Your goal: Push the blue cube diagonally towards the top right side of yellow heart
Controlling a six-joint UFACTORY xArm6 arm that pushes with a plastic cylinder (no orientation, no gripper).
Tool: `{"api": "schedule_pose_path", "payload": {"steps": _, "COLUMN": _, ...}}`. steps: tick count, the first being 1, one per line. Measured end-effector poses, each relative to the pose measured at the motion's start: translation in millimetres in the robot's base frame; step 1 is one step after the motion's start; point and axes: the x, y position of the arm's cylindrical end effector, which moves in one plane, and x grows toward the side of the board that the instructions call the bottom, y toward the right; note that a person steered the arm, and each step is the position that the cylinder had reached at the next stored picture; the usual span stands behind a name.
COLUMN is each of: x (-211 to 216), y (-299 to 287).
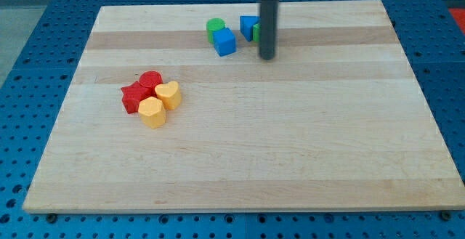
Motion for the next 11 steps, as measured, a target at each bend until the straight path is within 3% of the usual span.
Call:
{"api": "schedule_pose_path", "payload": {"steps": 1, "x": -36, "y": 73}}
{"api": "schedule_pose_path", "payload": {"steps": 2, "x": -87, "y": 84}}
{"api": "schedule_pose_path", "payload": {"steps": 3, "x": -88, "y": 3}}
{"api": "schedule_pose_path", "payload": {"steps": 4, "x": -53, "y": -71}}
{"api": "schedule_pose_path", "payload": {"steps": 5, "x": -8, "y": -108}}
{"api": "schedule_pose_path", "payload": {"steps": 6, "x": 7, "y": -115}}
{"api": "schedule_pose_path", "payload": {"steps": 8, "x": -26, "y": -111}}
{"api": "schedule_pose_path", "payload": {"steps": 9, "x": -27, "y": -139}}
{"api": "schedule_pose_path", "payload": {"steps": 10, "x": -6, "y": -201}}
{"api": "schedule_pose_path", "payload": {"steps": 11, "x": 14, "y": -227}}
